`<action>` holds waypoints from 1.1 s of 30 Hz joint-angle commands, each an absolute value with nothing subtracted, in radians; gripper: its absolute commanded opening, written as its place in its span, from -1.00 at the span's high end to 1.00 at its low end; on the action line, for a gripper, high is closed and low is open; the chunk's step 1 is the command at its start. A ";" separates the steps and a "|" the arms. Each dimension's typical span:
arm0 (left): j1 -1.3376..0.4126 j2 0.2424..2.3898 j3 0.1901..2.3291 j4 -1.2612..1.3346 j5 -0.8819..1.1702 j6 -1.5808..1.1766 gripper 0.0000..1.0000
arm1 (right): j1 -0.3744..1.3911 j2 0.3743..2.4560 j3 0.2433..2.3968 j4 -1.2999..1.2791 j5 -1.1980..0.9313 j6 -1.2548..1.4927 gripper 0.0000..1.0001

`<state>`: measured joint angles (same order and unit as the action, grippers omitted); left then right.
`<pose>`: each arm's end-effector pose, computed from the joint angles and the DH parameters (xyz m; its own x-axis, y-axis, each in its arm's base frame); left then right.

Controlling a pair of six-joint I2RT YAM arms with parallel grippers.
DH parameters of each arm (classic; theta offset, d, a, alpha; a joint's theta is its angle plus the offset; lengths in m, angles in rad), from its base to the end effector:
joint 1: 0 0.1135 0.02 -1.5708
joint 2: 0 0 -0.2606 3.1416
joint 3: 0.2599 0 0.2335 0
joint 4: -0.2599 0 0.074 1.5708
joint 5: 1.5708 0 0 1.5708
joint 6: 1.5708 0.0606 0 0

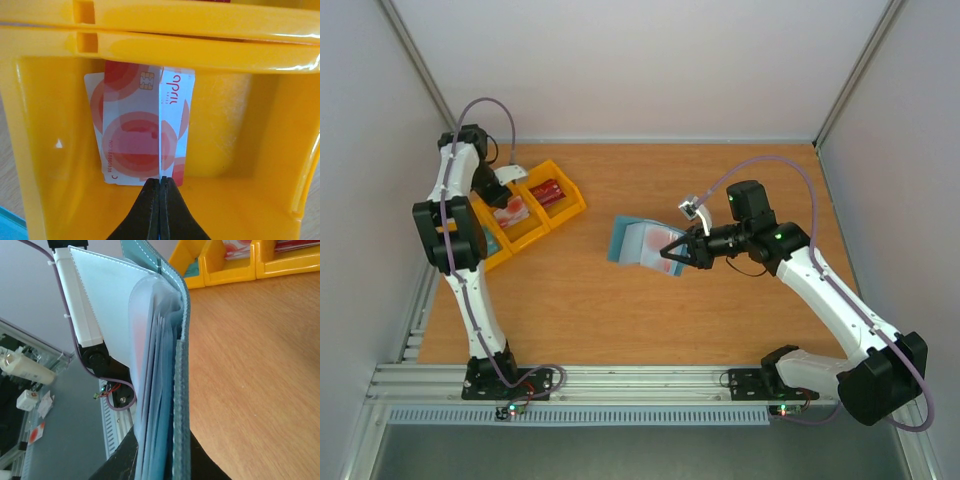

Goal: Take the credit cards out of the card holder

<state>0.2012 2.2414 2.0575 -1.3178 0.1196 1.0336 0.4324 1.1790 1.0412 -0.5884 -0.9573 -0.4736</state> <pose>0.4169 0.0777 0.2015 -0.6637 0.7352 -0.1376 0.7424 0.6699 -0.0016 0.1914 0.1429 0.3105 -0.1734 -0.3692 -0.9130 -0.9837 0.1103 0.1422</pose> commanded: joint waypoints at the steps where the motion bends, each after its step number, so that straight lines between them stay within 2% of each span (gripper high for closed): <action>1: 0.204 2.280 2.094 -1.325 0.092 1.052 1.00 | 0.428 1.189 1.075 -0.593 -0.993 -0.489 0.95; 5: 0.204 2.284 2.094 -1.297 0.076 1.042 0.97 | 0.428 1.192 1.077 -0.592 -0.997 -0.487 0.94; 12: 0.204 2.266 2.088 -1.197 0.040 1.004 0.54 | 0.428 1.196 1.076 -0.594 -1.005 -0.485 0.92; 20: 0.204 2.208 2.066 -1.105 0.067 0.986 0.45 | 0.428 1.197 1.077 -0.596 -1.013 -0.479 0.92; 23: 0.204 2.167 2.077 -1.131 0.141 0.980 0.44 | 0.428 1.194 1.080 -0.603 -0.996 -0.478 0.92; 27: 0.204 2.063 2.092 -1.234 0.377 0.958 0.36 | 0.429 1.192 1.089 -0.609 -0.970 -0.461 0.92; 29: 0.203 1.989 2.084 -1.267 0.516 0.931 0.22 | 0.428 1.192 1.096 -0.615 -0.936 -0.448 0.92; 30: 0.201 1.947 2.074 -1.273 0.577 0.915 0.04 | 0.428 1.192 1.099 -0.615 -0.921 -0.438 0.92; 32: 0.192 1.865 2.033 -1.278 0.688 0.854 -0.67 | 0.429 1.193 1.108 -0.615 -0.886 -0.408 0.92; 33: 0.186 1.824 2.014 -1.286 0.736 0.835 -0.90 | 0.430 1.195 1.113 -0.615 -0.864 -0.389 0.93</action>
<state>0.2001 2.0006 2.0548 -1.2255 0.4324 0.9287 0.4320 1.1999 1.0664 -0.6140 -0.9318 -0.4545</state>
